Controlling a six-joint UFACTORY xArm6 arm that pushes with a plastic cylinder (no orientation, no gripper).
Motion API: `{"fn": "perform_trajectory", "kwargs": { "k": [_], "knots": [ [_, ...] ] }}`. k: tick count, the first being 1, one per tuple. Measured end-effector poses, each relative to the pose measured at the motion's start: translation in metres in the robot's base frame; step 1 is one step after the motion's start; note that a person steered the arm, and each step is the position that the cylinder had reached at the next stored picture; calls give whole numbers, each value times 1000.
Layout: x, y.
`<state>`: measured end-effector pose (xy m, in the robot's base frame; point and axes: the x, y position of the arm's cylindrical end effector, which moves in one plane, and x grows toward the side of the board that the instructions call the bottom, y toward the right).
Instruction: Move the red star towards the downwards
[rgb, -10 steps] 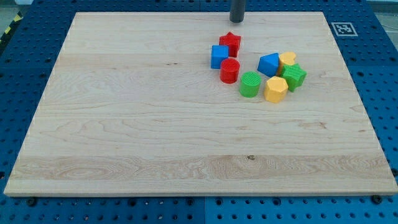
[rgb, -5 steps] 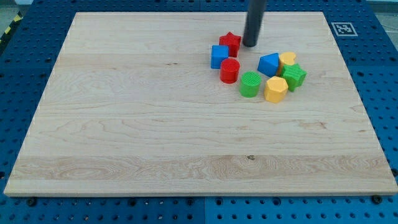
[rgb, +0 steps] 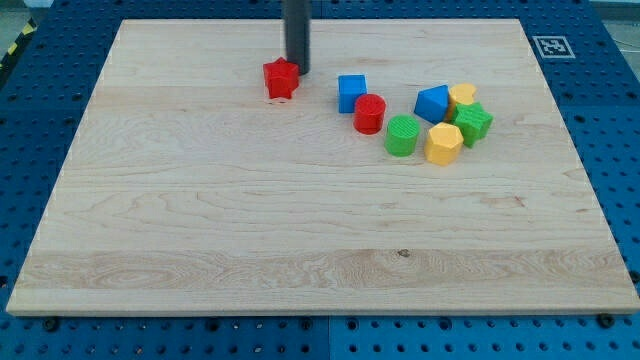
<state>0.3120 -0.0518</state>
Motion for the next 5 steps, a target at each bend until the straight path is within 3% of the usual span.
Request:
{"fn": "perform_trajectory", "kwargs": {
  "k": [2,3,4,5],
  "knots": [
    [85,-46],
    [62,-40],
    [78,-51],
    [145,-61]
  ]
}}
